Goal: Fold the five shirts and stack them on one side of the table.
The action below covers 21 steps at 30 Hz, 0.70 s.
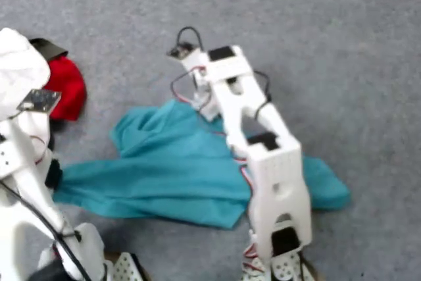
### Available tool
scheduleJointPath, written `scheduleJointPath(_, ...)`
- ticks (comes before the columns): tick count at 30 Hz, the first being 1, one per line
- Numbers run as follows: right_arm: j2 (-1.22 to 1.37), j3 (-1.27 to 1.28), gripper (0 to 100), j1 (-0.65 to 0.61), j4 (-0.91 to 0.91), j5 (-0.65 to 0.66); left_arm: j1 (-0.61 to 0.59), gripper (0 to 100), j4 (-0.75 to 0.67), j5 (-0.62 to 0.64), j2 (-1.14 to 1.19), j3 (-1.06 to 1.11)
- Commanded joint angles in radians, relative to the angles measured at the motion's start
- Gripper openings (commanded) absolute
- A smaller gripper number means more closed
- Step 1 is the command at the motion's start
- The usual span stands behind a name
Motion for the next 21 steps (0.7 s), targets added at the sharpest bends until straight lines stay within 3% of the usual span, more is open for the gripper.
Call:
scheduleJointPath(1,-0.010,-0.013,1.4,0.052,0.086,0.012,0.004,3,-0.041,0.008,-0.100,0.039)
scheduleJointPath(7,-0.111,0.076,1.3,0.193,0.215,0.152,0.088,3,-0.041,0.021,-0.097,0.065)
scheduleJointPath(12,-0.275,0.306,1.3,0.319,0.235,0.265,0.160,3,-0.044,0.043,-0.087,0.067)
scheduleJointPath(17,-0.461,0.608,1.3,0.342,0.226,0.417,0.214,3,-0.043,0.040,-0.087,0.067)
scheduleJointPath(21,-0.610,0.653,1.5,0.345,0.160,0.417,0.208,3,-0.025,0.035,-0.092,0.053)
